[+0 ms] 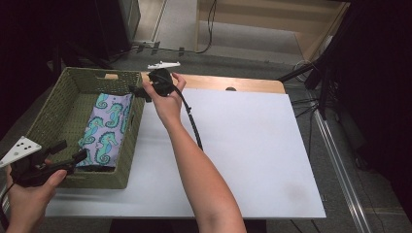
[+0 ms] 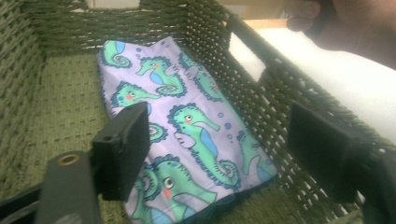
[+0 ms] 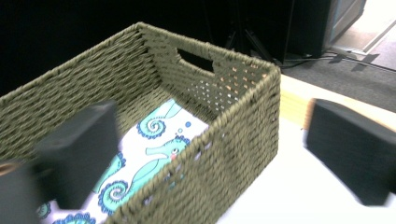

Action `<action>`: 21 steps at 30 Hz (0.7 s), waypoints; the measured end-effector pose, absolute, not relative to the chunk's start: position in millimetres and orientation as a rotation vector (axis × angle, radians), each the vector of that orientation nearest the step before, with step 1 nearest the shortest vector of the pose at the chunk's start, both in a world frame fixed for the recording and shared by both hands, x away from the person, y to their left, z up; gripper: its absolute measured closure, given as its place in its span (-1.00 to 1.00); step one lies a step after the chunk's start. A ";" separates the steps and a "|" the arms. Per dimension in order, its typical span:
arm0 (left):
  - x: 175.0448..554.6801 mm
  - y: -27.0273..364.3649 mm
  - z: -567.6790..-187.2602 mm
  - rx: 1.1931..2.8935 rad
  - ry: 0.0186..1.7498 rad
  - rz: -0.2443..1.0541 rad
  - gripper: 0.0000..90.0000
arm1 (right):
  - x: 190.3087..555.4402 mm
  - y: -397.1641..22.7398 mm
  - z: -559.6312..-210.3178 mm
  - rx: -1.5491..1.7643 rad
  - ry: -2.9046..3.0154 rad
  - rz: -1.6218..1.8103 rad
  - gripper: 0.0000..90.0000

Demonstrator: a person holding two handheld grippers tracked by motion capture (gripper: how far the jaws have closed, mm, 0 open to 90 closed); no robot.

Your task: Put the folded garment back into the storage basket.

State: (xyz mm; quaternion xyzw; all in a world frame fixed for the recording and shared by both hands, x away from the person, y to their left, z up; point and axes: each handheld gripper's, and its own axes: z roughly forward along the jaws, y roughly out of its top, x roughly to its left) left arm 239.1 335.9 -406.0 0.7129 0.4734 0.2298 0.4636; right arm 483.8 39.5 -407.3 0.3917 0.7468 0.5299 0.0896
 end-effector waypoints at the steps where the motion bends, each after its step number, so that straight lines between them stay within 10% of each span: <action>1: 239.1 333.8 -405.8 1.750 1.154 0.553 -0.57 | 482.5 37.8 -408.3 1.161 2.218 1.588 -1.00; 21: 239.4 286.8 -394.9 1.736 0.979 0.516 -1.00 | 456.9 -14.0 -406.5 1.131 2.158 1.569 -1.00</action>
